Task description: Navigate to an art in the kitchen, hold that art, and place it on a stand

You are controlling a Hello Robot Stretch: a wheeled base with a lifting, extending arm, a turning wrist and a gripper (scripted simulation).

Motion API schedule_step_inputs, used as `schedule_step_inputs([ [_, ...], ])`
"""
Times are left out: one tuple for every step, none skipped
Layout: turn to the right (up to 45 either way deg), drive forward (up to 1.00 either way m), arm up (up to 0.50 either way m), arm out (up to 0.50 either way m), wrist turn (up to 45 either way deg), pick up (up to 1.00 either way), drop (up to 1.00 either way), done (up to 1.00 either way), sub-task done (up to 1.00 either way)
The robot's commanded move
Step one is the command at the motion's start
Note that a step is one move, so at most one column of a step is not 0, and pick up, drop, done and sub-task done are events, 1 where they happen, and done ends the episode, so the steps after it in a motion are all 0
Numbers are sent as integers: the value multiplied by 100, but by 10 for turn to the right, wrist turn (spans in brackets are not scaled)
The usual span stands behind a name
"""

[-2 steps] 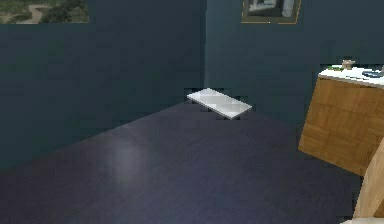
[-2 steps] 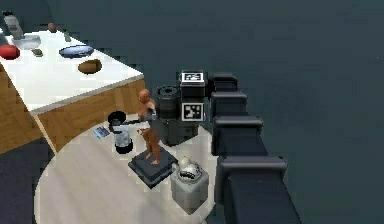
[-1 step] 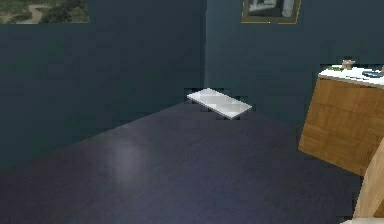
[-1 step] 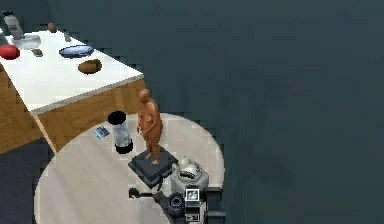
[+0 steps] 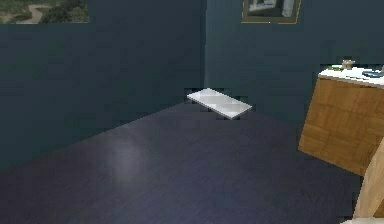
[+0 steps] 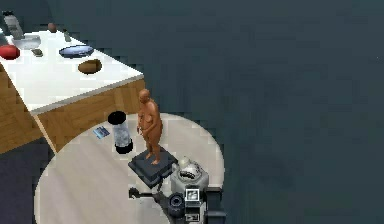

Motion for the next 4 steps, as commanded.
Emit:
schedule_step_inputs([
  [0, 0, 10, 0, 0, 0, 0, 0, 0],
  [0, 0, 18, 0, 0, 0, 0, 0, 0],
  [0, 0, 0, 0, -450, 0, 0, 0, 0],
  [0, 0, 0, 0, -450, 0, 0, 0, 0],
])
